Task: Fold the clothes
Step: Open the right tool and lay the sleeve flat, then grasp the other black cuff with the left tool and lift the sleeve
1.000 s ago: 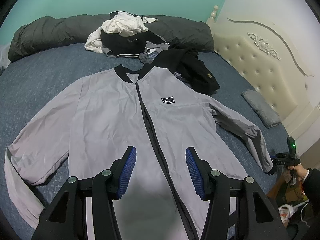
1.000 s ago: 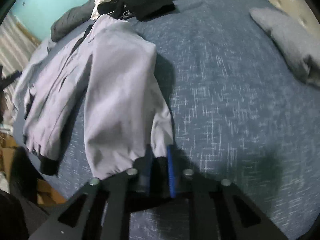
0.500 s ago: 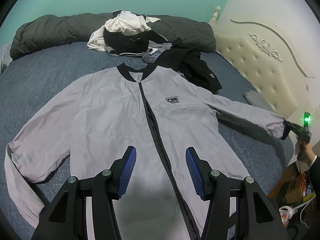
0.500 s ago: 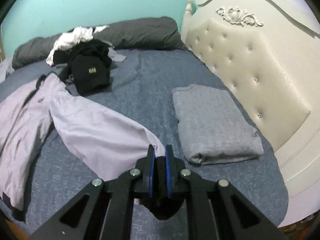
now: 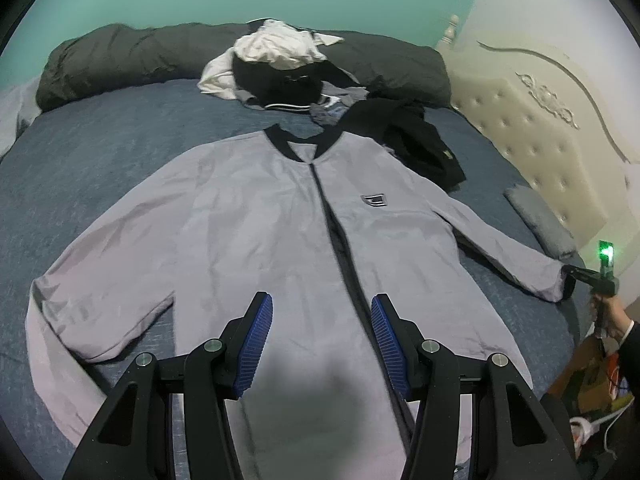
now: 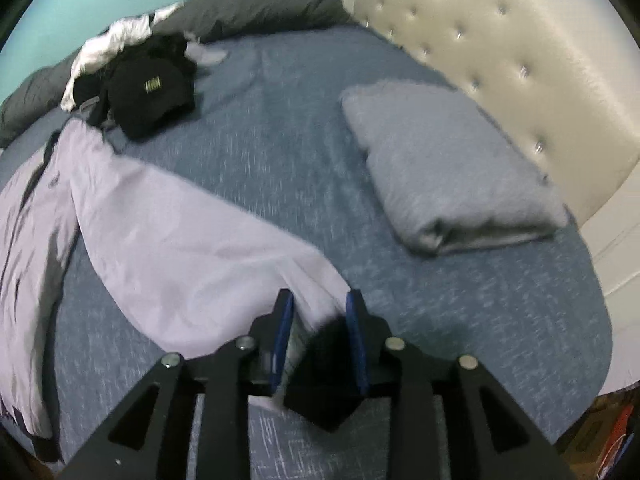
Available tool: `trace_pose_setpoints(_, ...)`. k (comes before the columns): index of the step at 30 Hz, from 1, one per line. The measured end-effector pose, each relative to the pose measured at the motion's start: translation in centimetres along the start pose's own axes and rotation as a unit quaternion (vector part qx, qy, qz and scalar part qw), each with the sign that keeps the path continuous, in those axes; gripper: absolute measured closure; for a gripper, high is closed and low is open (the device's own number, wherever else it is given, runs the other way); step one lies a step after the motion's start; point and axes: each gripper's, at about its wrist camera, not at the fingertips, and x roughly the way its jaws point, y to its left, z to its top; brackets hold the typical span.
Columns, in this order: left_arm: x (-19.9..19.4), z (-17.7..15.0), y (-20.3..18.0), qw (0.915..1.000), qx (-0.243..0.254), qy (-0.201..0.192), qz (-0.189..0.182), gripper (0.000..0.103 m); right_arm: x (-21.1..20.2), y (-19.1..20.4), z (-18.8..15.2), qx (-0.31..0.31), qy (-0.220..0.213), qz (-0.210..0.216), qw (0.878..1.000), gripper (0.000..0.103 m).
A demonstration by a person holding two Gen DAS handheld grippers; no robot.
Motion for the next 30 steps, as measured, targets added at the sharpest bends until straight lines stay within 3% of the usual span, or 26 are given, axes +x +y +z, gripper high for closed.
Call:
trace_pose_setpoints(7,-3.8,-0.6,6.1,0.9983,-0.036,-0.010,0.044,0.047,-3.7,0.6,1.6,0.026,-0.048,0.034,0.998,0.067)
trace_pose_setpoints(12,-6.4,-2.4,12.3,0.9933,-0.083,-0.008,0.081,0.047,-4.7,2.3,2.3,0.034,-0.048,0.062,0.996,0.066)
trace_pose_setpoints(17,-6.7,-5.3,16.6,0.9871,-0.127,0.011,0.098,0.047,-4.6,4.5,2.7,0.039,-0.038,0.080,0.995,0.066)
trace_pose_setpoints(19,-6.1,-6.2,17.4,0.9853,-0.139,0.017,0.098,0.047,-4.3,5.7,2.7,0.034,-0.031,0.080,0.996,0.066)
trace_pose_setpoints(30,-0.8,-8.7,16.2,0.9819,-0.104,0.071,0.141,0.047,-4.4,11.5,2.3,-0.011,-0.014,0.095,0.995,0.066)
